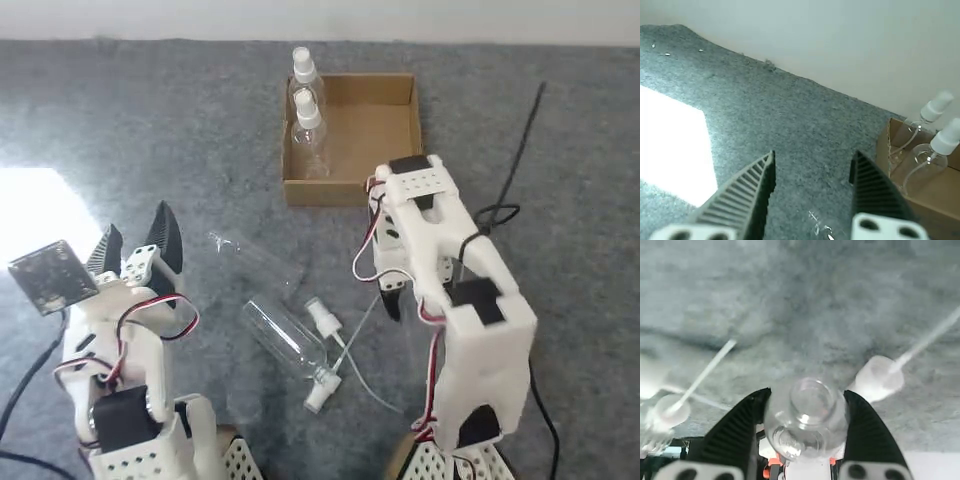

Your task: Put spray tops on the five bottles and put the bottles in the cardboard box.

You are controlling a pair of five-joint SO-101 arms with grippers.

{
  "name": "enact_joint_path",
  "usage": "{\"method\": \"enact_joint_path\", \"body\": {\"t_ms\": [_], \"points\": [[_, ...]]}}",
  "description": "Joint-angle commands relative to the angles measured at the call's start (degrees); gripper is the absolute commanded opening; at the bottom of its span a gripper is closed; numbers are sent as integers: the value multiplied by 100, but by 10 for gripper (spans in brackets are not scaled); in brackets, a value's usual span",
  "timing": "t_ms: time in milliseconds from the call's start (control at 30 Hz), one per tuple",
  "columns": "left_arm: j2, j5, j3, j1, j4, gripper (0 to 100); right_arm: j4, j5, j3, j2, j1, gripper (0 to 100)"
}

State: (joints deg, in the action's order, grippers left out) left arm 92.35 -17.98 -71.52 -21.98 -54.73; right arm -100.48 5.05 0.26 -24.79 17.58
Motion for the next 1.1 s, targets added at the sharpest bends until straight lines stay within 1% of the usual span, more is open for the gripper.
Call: {"method": "enact_joint_path", "body": {"t_ms": [0, 133, 333, 667, 800, 867, 1067], "points": [[44, -26, 110, -9, 70, 224, -251, -62, 273, 1446, 356, 87], [44, -26, 110, -9, 70, 224, -251, -62, 642, 2492, 690, 87], [44, -26, 110, -9, 70, 224, -233, -62, 703, 3802, 1059, 87], [44, -26, 110, -18, 70, 224, -127, -62, 695, 4760, 2000, 87], [44, -26, 110, -18, 70, 224, 22, -70, 703, 5174, 2149, 87], [44, -26, 110, -18, 70, 224, 101, -246, 712, 5402, 2149, 87], [44, -26, 110, -18, 70, 224, 145, -1327, 721, 5938, 2141, 90]]}}
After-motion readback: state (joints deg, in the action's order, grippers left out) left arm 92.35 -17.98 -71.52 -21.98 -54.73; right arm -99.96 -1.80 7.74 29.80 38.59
